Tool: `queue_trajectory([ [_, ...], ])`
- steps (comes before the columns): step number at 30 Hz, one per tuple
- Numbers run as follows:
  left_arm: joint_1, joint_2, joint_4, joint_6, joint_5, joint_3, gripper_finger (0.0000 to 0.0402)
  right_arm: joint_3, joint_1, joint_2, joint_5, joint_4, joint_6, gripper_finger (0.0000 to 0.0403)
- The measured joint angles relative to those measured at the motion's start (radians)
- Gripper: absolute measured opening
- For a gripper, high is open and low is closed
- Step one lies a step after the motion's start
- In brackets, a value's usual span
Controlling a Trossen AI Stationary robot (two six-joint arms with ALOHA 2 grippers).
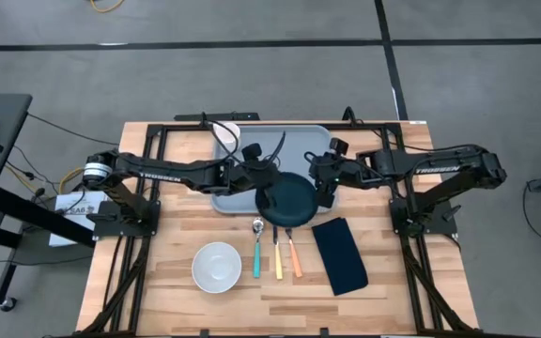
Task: Set up tray
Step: Put the black plate on the gray tray below the white mug
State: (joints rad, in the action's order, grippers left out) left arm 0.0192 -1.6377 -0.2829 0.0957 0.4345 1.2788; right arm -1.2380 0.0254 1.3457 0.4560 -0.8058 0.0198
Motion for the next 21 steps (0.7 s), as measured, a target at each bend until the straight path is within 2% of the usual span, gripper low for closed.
queue_trajectory([
  [4, 0.015, 0.002, -0.074, 0.0, 0.001, 0.049, 0.0, 0.0, -0.001, 0.0, 0.003, -0.003, -0.006, 0.0174],
  [8, 0.068, 0.01, -0.229, 0.0, -0.003, 0.114, 0.0, 0.0, 0.001, 0.0, 0.029, -0.018, -0.014, 0.0186],
  [10, 0.114, 0.017, -0.318, 0.0, -0.057, 0.146, 0.0, 0.0, 0.0, 0.0, 0.046, -0.038, -0.013, 0.0189],
  [13, 0.202, 0.018, -0.426, 0.031, -0.195, 0.198, 0.0, 0.0, 0.0, 0.0, 0.047, -0.064, -0.012, 0.0193],
  [16, 0.29, 0.017, -0.489, 0.111, -0.285, 0.24, 0.0, 0.0, 0.0, 0.0, 0.045, -0.081, -0.003, 0.0194],
  [21, 0.421, 0.017, -0.561, 0.425, -0.41, 0.279, 0.0, 0.0, 0.0, 0.0, 0.044, -0.105, 0.006, 0.0192],
])
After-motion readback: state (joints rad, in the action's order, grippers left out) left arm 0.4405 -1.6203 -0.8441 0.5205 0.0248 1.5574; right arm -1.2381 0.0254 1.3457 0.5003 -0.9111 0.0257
